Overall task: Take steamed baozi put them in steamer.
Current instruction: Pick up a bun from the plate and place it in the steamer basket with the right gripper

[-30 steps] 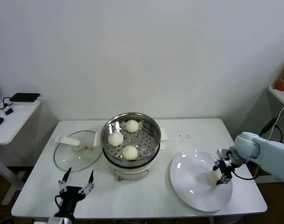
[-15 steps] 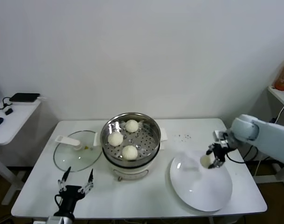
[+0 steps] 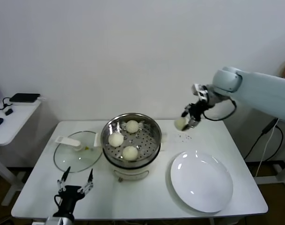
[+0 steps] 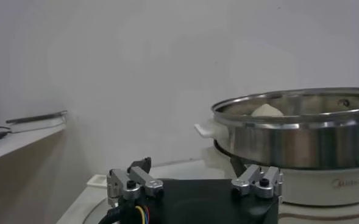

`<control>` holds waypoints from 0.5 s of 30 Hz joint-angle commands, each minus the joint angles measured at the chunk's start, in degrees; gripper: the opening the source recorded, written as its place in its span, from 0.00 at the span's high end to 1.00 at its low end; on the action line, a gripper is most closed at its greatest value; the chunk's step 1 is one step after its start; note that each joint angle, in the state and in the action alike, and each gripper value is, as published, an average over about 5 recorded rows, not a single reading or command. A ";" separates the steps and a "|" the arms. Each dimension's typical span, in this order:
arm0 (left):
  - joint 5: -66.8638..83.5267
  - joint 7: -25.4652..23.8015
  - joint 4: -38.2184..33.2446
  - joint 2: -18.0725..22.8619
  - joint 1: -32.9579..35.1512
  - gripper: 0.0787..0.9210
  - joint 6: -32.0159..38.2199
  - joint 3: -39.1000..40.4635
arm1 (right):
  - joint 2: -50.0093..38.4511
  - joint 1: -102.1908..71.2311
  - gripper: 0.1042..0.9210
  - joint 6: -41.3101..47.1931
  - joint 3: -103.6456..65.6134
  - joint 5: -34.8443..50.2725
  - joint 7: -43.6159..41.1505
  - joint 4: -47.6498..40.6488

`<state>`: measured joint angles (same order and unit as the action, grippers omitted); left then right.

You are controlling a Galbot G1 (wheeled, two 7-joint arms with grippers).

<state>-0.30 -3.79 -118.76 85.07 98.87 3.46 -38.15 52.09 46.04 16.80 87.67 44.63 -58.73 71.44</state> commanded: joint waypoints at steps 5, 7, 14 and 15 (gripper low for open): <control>-0.04 0.03 -0.51 0.02 -0.05 0.12 -0.27 -0.04 | 21.01 2.62 0.37 0.98 1.33 8.74 0.47 -6.47; -0.04 0.01 -0.58 0.02 0.06 0.12 -0.25 -0.13 | 21.78 1.19 0.37 1.12 0.97 7.85 0.68 -6.91; 0.19 0.13 -0.36 0.08 0.91 0.12 0.28 -0.75 | 22.16 -3.37 0.37 1.54 0.93 5.14 1.07 -7.56; 0.28 0.17 -0.25 0.07 1.04 0.12 0.37 -0.85 | 22.06 -4.05 0.37 1.57 0.96 4.71 1.18 -7.72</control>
<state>-0.18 -3.70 -119.26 85.11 99.55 3.63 -38.81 68.50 45.98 18.15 88.38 49.76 -57.93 65.77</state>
